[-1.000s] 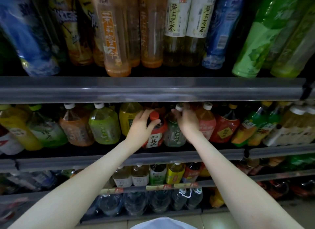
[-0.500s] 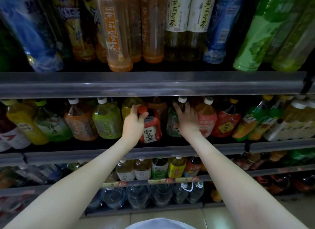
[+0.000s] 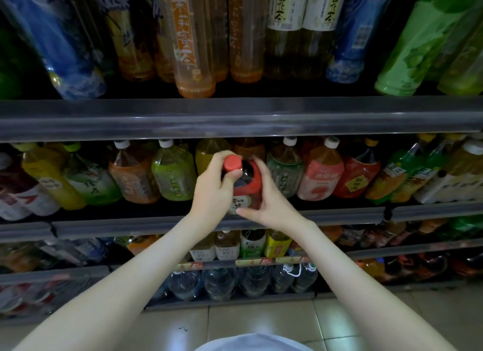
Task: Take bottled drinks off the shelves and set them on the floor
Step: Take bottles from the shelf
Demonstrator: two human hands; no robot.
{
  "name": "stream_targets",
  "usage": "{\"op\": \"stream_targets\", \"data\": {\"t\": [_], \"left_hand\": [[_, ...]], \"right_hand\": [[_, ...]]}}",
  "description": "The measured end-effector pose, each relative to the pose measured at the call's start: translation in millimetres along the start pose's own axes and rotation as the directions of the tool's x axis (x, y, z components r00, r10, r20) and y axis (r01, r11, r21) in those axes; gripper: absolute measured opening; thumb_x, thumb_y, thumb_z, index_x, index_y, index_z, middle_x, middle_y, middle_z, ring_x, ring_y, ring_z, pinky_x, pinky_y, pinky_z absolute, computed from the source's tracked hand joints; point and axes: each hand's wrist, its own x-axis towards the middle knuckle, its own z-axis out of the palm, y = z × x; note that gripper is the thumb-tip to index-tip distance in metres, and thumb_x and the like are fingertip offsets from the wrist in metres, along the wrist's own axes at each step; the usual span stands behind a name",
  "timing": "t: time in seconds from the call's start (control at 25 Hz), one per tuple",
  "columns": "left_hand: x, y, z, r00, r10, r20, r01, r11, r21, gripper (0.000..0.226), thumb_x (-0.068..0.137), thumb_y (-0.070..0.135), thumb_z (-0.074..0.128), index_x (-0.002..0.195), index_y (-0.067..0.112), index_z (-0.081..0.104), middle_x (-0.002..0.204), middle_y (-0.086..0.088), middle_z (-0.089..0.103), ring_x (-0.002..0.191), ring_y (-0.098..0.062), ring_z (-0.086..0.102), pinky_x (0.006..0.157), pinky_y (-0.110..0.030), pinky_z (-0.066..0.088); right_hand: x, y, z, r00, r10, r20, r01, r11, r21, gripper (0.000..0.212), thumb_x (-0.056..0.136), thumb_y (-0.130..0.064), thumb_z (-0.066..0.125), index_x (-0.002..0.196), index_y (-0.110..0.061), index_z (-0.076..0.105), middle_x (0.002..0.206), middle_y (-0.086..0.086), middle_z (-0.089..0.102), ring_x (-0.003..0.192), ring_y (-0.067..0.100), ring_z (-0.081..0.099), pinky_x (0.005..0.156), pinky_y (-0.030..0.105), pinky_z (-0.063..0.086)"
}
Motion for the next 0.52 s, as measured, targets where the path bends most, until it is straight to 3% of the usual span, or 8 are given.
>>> {"op": "stream_targets", "data": {"t": [0.12,0.24,0.32,0.4,0.52], "left_hand": [[-12,5,-9,0.995,0.041,0.086,-0.037,0.998,-0.051,0.023,0.095,0.014,0.052,0.117,0.019,0.053,0.106,0.019,0.058,0.1,0.008,0.055,0.082,-0.011,0.045],[-9,-2,-26,0.966,0.004,0.259,0.018,0.996,-0.084,0.021,0.095,0.02,0.054,0.116,0.023,0.054,0.112,0.016,0.063,0.104,0.004,0.057,0.086,-0.012,0.046],[-4,-18,-42,0.929,-0.013,0.37,0.032,0.998,-0.046,0.022,0.095,0.029,0.052,0.118,0.028,0.053,0.115,0.016,0.063,0.105,0.004,0.057,0.087,-0.011,0.044],[0,-47,-57,0.93,-0.065,0.361,0.044,0.997,0.065,0.034,0.095,0.038,0.047,0.128,0.028,0.048,0.124,0.009,0.059,0.115,-0.005,0.054,0.091,-0.012,0.04],[12,-99,-79,0.964,-0.204,0.17,0.116,0.899,0.422,0.055,0.098,0.027,0.049,0.146,0.013,0.029,0.147,-0.015,0.034,0.13,-0.035,0.039,0.101,-0.034,0.034]], "right_hand": [[-4,-7,-3,0.997,0.061,-0.041,-0.055,0.989,0.139,0.097,0.065,-0.02,0.088,0.133,-0.047,0.025,0.132,-0.015,0.046,0.117,0.006,0.056,0.093,0.025,0.049],[-12,-8,12,0.989,0.111,-0.102,-0.099,0.988,0.121,0.079,0.062,-0.015,0.09,0.114,-0.042,0.037,0.117,-0.016,0.055,0.106,-0.004,0.058,0.087,0.016,0.047],[-14,-8,27,0.98,0.17,-0.105,-0.157,0.981,0.117,0.076,0.062,-0.017,0.089,0.114,-0.04,0.038,0.112,-0.018,0.057,0.101,-0.01,0.058,0.085,0.012,0.045],[-15,-6,41,0.969,0.233,-0.077,-0.225,0.97,0.093,0.078,0.062,-0.021,0.09,0.121,-0.033,0.04,0.113,-0.018,0.058,0.102,-0.008,0.057,0.088,0.018,0.046],[-13,-5,60,0.959,0.276,-0.062,-0.272,0.959,0.077,0.081,0.062,-0.021,0.09,0.124,-0.029,0.039,0.115,-0.014,0.059,0.105,-0.003,0.058,0.094,0.028,0.047]]}}
